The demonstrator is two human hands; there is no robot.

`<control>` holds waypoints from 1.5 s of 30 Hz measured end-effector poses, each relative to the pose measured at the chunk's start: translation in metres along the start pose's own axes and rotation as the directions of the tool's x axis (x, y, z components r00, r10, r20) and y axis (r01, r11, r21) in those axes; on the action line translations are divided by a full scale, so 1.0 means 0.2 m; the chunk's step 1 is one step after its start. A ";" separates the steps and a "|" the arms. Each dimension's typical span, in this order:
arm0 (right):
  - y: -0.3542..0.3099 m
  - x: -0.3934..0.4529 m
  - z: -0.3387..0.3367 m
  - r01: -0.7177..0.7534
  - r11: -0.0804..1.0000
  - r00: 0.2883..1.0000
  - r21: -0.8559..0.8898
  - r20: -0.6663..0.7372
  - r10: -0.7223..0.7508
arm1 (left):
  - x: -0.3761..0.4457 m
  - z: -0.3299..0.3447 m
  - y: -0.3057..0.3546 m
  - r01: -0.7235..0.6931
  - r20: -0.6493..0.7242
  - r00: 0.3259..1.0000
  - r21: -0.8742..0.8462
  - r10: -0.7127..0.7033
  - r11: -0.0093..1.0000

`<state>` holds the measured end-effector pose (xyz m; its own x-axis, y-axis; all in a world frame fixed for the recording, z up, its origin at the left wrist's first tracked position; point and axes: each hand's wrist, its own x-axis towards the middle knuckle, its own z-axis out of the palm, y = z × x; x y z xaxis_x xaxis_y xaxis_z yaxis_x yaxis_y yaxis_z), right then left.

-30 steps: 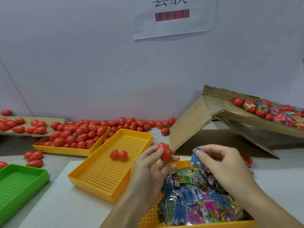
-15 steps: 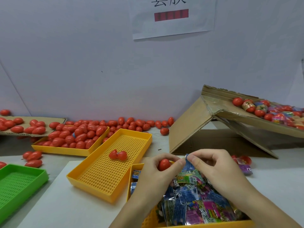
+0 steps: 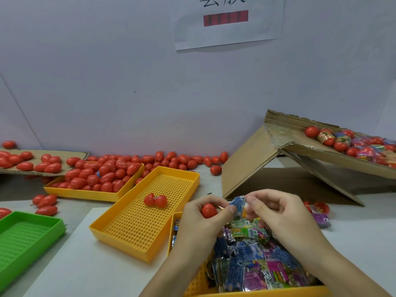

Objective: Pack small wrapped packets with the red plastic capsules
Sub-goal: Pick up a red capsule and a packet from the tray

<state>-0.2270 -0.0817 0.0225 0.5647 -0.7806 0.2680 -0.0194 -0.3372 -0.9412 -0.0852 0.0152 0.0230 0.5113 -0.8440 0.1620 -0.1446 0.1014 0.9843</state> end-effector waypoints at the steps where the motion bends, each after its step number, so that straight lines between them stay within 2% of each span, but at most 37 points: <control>1: -0.01 0.00 0.00 0.004 1.000 1.000 0.000 0.015 -0.004 | 0.00 0.00 0.00 0.001 0.003 1.000 -0.003 -0.001 1.000; 7: -0.05 -0.02 0.01 0.061 0.998 0.995 0.034 0.076 -0.063 | 0.00 0.00 0.00 0.003 0.015 1.000 -0.014 -0.003 1.000; 14: -0.04 -0.02 0.01 0.042 0.998 0.999 -0.044 0.020 -0.041 | 0.00 0.00 0.00 -0.020 0.055 0.998 -0.018 0.021 1.000; 17: -0.04 -0.01 0.00 0.013 0.999 1.000 -0.043 0.016 -0.012 | 0.00 0.00 0.00 -0.003 0.063 0.998 -0.075 0.008 0.997; 20: -0.04 -0.01 -0.01 -0.004 0.999 1.000 -0.048 0.027 0.006 | 0.00 0.00 -0.01 0.026 0.014 1.000 -0.120 -0.025 0.992; 26: -0.06 -0.01 -0.01 -0.096 0.995 0.991 0.022 0.095 0.093 | 0.02 -0.02 -0.03 0.022 -0.098 0.995 -0.072 -0.029 0.997; 30: -0.04 -0.01 0.00 -0.163 0.986 0.986 0.038 0.041 0.161 | 0.01 -0.01 -0.03 0.019 -0.066 0.998 -0.070 -0.023 0.997; 35: -0.04 -0.02 0.01 -0.169 0.986 0.984 -0.001 0.059 0.169 | 0.00 0.00 -0.01 0.024 -0.008 1.000 -0.065 -0.024 0.998; 37: -0.04 -0.01 0.00 -0.189 0.981 0.981 0.048 0.059 0.186 | 0.00 0.01 0.00 0.023 0.004 1.000 -0.058 -0.023 0.998; 41: -0.05 -0.01 0.01 -0.272 0.925 0.961 0.264 0.124 0.247 | -0.01 0.01 0.00 0.016 0.008 1.000 -0.052 -0.015 0.999; 45: -0.05 -0.01 0.01 -0.227 0.923 0.972 0.311 0.133 0.194 | -0.01 0.01 0.01 0.013 0.009 1.000 -0.049 -0.013 0.999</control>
<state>-0.2259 -0.0755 0.0304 0.6549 -0.7540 0.0500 0.1100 0.0297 -0.9935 -0.0876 0.0165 0.0240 0.5055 -0.8499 0.1488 -0.0958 0.1161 0.9886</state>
